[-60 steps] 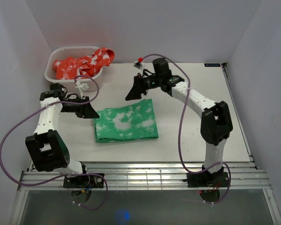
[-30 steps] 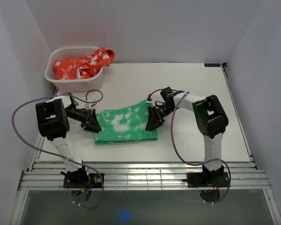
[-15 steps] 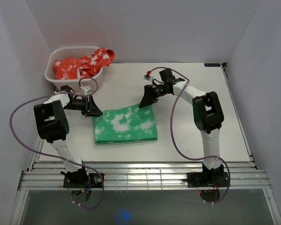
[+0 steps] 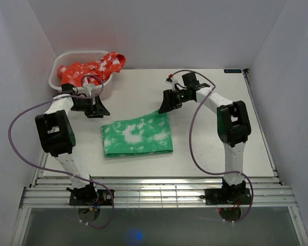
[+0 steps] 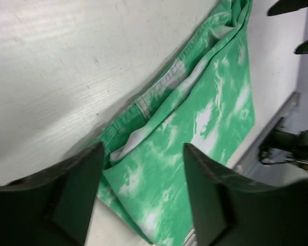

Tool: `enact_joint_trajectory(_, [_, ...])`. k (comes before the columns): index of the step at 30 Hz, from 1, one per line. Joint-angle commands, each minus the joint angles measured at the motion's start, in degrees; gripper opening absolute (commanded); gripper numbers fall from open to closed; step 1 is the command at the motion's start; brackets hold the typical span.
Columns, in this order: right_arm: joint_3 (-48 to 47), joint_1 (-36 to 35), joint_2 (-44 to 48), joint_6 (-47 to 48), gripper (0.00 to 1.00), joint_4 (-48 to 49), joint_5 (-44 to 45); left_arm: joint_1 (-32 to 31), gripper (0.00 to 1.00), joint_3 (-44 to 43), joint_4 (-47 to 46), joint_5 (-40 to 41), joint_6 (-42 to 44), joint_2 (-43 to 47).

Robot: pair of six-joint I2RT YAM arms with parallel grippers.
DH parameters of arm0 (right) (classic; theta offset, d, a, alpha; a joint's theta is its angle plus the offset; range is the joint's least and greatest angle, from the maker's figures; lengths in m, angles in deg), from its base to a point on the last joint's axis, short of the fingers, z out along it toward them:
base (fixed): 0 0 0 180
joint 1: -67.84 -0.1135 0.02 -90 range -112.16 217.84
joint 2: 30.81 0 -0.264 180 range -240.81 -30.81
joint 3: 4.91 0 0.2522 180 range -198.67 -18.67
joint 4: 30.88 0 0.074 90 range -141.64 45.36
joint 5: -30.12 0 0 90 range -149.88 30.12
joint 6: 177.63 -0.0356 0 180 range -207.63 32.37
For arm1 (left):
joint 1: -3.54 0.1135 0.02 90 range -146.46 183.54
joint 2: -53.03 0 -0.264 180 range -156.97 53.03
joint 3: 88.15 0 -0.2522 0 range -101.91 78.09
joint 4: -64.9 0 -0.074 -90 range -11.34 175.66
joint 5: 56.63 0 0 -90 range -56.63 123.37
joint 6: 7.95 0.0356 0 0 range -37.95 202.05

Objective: Fold and stack the trousers
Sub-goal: Fold the trousers, then neatly place the folded trousers to the corner

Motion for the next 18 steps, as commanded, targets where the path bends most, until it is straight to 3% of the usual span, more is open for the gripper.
enact_joint_trajectory(1, [3.13, -8.43, 15.63, 11.4, 0.86, -2.57, 11.02, 0.41, 0.78, -4.46, 2.71, 5.92, 3.32, 13.7])
enact_joint_trajectory(2, [4.81, -11.34, 17.51, 13.17, 0.87, -2.4, 14.44, 0.5, 0.97, -4.02, 2.72, 7.32, 3.24, 15.89])
enact_joint_trajectory(3, [6.57, -14.24, 19.26, 14.58, 0.89, -1.79, 21.52, 0.5, 0.98, -3.5, 2.72, 8.47, 3.15, 20.09])
enact_joint_trajectory(4, [9.46, -20.02, 21.63, 15.2, 0.9, 0.39, 24.98, 0.5, 0.98, -2.97, 2.63, 11.0, 2.8, 22.14])
enact_joint_trajectory(7, [9.76, -27.95, 20.44, 15.3, 0.91, -0.1, 33.97, 1.55, 0.98, -1.03, 2.72, 15.58, -0.62, 29.26])
enact_joint_trajectory(13, [1.06, -36.14, 8.86, 12.31, 0.9, -4.68, 42.76, 2.35, 0.98, -0.77, 6.23, 18.94, -4.41, 34.81])
enact_joint_trajectory(18, [-1.69, -36.43, 0.13, 14.31, 0.91, -8.63, 48.21, 2.52, 0.98, -0.5, 7.64, 19.81, -4.67, 35.78])
